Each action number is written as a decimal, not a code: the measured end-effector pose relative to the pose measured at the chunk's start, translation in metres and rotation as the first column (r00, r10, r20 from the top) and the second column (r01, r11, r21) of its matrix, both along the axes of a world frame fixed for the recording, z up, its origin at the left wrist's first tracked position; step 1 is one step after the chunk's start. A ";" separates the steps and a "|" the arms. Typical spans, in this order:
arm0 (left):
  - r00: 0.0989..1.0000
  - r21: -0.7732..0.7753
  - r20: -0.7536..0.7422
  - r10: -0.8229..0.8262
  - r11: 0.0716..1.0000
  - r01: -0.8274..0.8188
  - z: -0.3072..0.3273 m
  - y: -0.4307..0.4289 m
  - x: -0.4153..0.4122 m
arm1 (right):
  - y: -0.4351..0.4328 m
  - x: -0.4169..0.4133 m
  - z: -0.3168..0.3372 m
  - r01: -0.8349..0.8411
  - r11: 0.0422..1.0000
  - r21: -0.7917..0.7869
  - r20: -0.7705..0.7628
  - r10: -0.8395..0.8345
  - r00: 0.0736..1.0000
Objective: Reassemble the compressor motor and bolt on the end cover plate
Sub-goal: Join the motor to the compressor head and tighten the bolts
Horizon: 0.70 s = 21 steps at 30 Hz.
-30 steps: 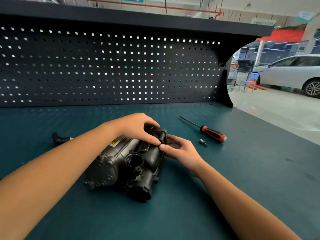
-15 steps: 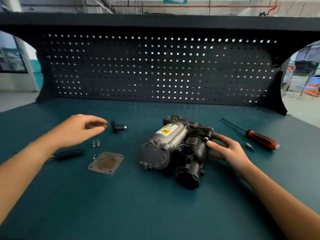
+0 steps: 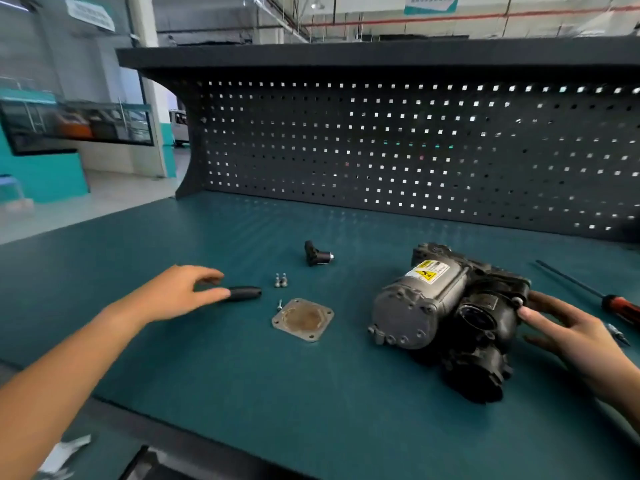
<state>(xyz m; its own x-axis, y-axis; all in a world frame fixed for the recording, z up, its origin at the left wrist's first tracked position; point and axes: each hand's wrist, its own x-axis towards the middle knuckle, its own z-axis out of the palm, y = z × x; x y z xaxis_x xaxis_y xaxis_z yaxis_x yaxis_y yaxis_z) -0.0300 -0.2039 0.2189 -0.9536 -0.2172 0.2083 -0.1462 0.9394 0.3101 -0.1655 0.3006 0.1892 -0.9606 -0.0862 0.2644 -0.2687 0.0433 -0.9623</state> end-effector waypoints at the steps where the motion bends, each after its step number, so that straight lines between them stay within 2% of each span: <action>1: 0.998 -0.037 0.044 -0.037 0.999 0.039 -0.005 0.007 -0.005 | -0.001 0.000 0.001 -0.003 1.000 -0.003 0.001 0.003 1.000; 3: 0.997 -0.103 0.072 -0.038 0.994 0.046 -0.014 0.019 -0.015 | -0.002 0.002 0.001 -0.008 1.000 0.002 0.000 0.008 1.000; 6: 1.000 -0.219 -0.012 -0.009 0.976 0.006 -0.021 0.026 -0.024 | -0.001 0.003 0.000 -0.002 1.000 0.011 0.003 0.002 1.000; 9: 0.994 -0.458 -0.107 0.005 0.887 -0.054 -0.019 0.031 -0.020 | -0.001 0.003 0.000 0.017 0.999 0.038 0.010 -0.018 1.000; 11: 0.973 -0.576 -0.212 -0.093 0.816 -0.048 -0.007 0.036 -0.013 | -0.003 0.005 0.002 0.028 0.999 0.036 0.006 -0.028 1.000; 13: 0.941 -0.633 -0.290 -0.174 0.773 -0.052 0.008 0.038 -0.009 | -0.005 0.009 0.005 0.004 1.000 0.019 0.006 -0.004 1.000; 14: 0.957 -0.612 -0.264 -0.123 0.788 -0.067 0.016 0.037 -0.008 | -0.005 0.011 0.006 -0.017 1.000 0.020 0.007 0.017 1.000; 15: 0.960 -0.548 -0.276 -0.042 0.828 -0.121 0.024 0.032 -0.009 | -0.006 0.012 0.007 -0.017 0.999 0.041 0.002 0.017 1.000; 17: 0.928 -0.275 -0.339 0.154 0.927 -0.254 0.035 0.020 -0.008 | -0.006 0.011 0.006 0.005 0.999 0.048 0.003 -0.005 1.000; 18: 0.904 -0.042 -0.370 0.212 0.969 -0.245 0.038 0.016 -0.007 | -0.006 0.010 0.005 -0.003 1.000 0.022 0.017 0.002 1.000; 19: 0.868 0.256 -0.419 0.268 0.952 -0.170 0.043 0.016 -0.006 | -0.007 0.011 0.006 0.009 1.000 0.002 0.024 -0.009 1.000; 20: 0.815 0.541 -0.469 0.340 0.840 -0.039 0.049 0.021 -0.006 | -0.007 0.010 0.005 0.019 1.000 0.001 0.023 -0.019 1.000; 21: 0.765 0.751 -0.491 0.417 0.648 0.128 0.058 0.031 -0.004 | -0.007 0.009 0.005 0.018 1.000 0.001 0.024 -0.018 1.000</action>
